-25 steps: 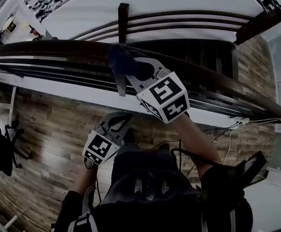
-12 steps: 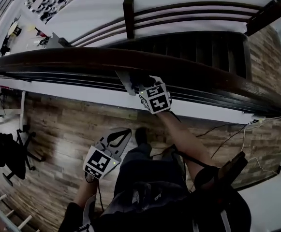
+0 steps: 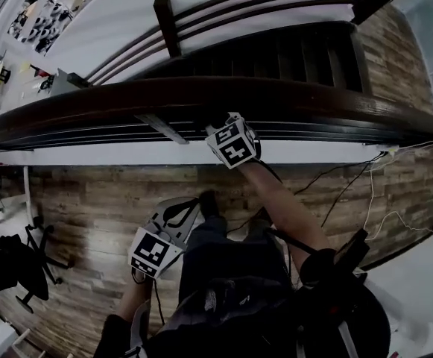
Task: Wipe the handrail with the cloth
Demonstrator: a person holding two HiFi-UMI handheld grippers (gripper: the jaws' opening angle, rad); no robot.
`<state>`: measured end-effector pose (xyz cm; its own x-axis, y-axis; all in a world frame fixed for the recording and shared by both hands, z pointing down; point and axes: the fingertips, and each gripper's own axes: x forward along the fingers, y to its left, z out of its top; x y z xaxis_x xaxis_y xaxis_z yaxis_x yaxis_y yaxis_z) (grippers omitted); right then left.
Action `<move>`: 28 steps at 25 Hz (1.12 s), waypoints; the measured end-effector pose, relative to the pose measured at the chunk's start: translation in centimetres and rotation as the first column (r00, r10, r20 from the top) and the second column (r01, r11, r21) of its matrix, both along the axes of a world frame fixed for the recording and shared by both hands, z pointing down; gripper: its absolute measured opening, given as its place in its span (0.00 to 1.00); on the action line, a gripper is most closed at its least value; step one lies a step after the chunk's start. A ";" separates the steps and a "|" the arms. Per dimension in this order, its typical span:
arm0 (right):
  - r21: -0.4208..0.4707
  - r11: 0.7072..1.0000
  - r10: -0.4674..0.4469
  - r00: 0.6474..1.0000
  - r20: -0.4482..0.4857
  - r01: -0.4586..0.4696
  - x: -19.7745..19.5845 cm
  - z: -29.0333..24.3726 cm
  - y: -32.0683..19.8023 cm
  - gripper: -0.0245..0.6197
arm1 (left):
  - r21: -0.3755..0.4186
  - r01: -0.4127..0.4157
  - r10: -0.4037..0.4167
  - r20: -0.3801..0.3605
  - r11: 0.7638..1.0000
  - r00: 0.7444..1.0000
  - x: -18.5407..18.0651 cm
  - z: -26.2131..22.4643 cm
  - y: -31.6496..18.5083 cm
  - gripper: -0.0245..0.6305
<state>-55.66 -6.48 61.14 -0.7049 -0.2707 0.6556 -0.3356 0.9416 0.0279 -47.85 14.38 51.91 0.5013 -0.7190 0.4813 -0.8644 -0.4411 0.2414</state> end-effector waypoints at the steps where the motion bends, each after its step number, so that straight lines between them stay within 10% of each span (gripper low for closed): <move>1: 0.007 1.000 0.007 1.000 -0.012 -0.006 1.8 -0.1 -0.8 0.13 | 0.010 -0.022 0.022 -0.002 1.000 1.000 1.0 -0.2 -0.8 0.05; 10: 0.021 0.985 0.172 0.985 -0.025 -0.172 22.4 -0.3 -10.0 0.13 | 0.052 -0.210 0.206 0.069 0.976 0.976 16.8 -2.8 -7.5 0.05; 19: 0.040 0.977 0.208 0.978 -0.009 -0.208 42.5 -0.8 -19.0 0.13 | 0.075 -0.133 0.128 0.070 0.988 0.989 33.7 -5.9 -14.4 0.05; 28: 0.080 0.899 0.436 0.898 -0.057 -0.432 60.6 -1.0 -27.9 0.13 | 0.080 -0.354 0.351 0.050 0.932 0.935 43.6 -4.1 -23.2 0.05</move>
